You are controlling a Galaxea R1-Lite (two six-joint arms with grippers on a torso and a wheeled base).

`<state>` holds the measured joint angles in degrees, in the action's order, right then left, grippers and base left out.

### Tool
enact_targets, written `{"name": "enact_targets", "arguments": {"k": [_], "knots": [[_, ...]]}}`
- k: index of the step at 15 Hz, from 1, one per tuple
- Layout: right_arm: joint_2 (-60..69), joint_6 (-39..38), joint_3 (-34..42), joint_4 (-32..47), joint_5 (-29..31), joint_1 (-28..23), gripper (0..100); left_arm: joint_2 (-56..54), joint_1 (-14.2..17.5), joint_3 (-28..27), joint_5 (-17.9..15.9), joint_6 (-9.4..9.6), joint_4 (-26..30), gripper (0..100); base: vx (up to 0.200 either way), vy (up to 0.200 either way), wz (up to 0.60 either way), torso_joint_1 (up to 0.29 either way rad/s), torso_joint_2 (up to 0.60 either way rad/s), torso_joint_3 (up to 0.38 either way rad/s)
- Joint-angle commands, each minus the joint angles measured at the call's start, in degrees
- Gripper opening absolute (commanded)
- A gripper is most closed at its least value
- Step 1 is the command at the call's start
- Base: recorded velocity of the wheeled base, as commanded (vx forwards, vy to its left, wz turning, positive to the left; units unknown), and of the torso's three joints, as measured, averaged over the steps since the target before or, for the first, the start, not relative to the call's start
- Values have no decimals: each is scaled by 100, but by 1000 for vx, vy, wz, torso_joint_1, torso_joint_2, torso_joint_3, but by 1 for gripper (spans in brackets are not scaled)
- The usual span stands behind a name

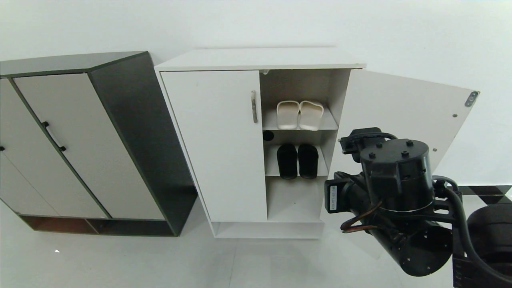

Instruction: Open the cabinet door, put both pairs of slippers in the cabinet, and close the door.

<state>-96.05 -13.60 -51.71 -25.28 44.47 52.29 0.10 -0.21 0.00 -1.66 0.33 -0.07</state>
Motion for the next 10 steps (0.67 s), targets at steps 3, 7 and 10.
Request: {"name": "enact_targets", "arguments": {"k": [3, 7, 10], "knots": [[-1, 7, 3, -3, 0, -8, 0, 8, 3, 0, -1, 2, -1, 0, 0, 0, 0, 110, -457, -346], [-19, 7, 3, -3, -44, -8, 0, 8, 12, 0, -1, 2, -1, 0, 0, 0, 0, 145, -464, -327], [-28, 7, 3, -3, -44, -17, 0, 8, 3, 0, -1, 2, -1, 0, 0, 0, 0, 168, -483, -315]]}}
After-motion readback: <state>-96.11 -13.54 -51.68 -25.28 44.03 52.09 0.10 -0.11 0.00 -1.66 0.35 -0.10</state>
